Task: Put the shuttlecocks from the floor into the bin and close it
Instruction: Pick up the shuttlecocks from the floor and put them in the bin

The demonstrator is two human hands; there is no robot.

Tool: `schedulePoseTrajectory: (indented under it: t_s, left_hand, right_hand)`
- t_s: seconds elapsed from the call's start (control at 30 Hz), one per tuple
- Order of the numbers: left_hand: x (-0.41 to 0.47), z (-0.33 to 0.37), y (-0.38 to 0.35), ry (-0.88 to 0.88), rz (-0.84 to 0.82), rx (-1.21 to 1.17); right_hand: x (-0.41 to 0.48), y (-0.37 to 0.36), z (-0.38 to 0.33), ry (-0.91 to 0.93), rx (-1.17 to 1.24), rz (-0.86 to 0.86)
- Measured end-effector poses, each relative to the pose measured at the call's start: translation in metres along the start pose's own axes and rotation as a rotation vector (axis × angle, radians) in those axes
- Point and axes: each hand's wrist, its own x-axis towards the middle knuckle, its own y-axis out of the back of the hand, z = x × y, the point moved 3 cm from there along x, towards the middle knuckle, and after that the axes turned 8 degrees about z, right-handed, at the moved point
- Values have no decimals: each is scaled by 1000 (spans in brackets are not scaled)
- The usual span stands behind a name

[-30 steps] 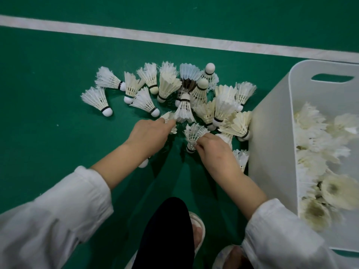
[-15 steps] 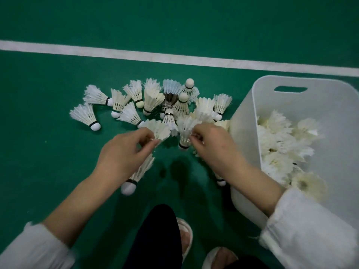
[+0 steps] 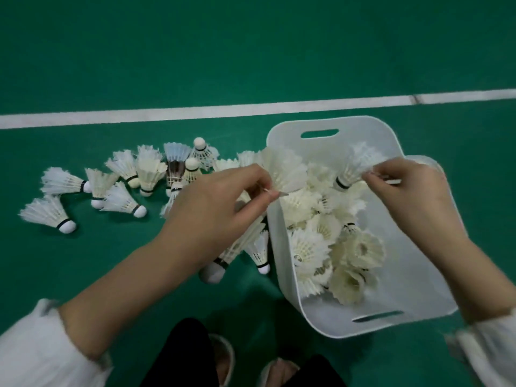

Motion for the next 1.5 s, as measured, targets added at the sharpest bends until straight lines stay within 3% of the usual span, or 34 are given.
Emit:
schedulePoseTrajectory:
  t_s: [0.1, 0.57, 0.7, 0.83, 0.93, 1.03, 1.17, 1.33, 1.5]
  left_hand:
    - [-3, 8, -12, -27, -35, 13]
    - [-1, 20, -19, -19, -17, -46]
    - [-1, 26, -18, -21, -19, -52]
    - [-1, 28, -21, -21, -38, -41]
    - [-1, 29, -24, -21, -48, -47]
    - [-1, 28, -26, -24, -71, -52]
    - [-3, 31, -27, -3, -115, -109]
    - [-7, 24, -14, 60, -57, -265]
    - [-11, 4, -1, 64, -33, -161]
  right_hand:
    - [-6, -18, 24, -51, 33, -16]
    - [-4, -95, 62, 91, -149, -254]
    - [-10, -80, 59, 33, -73, -312]
    - [-18, -33, 26, 94, 215, -100]
    - [-31, -8, -7, 213, 469, -273]
    - [-41, -12, -22, 361, 404, -428]
    - [-38, -26, -22, 378, 336, -320]
    - [-3, -15, -4, 119, 357, -77]
    - [34, -49, 4, 77, 120, -125]
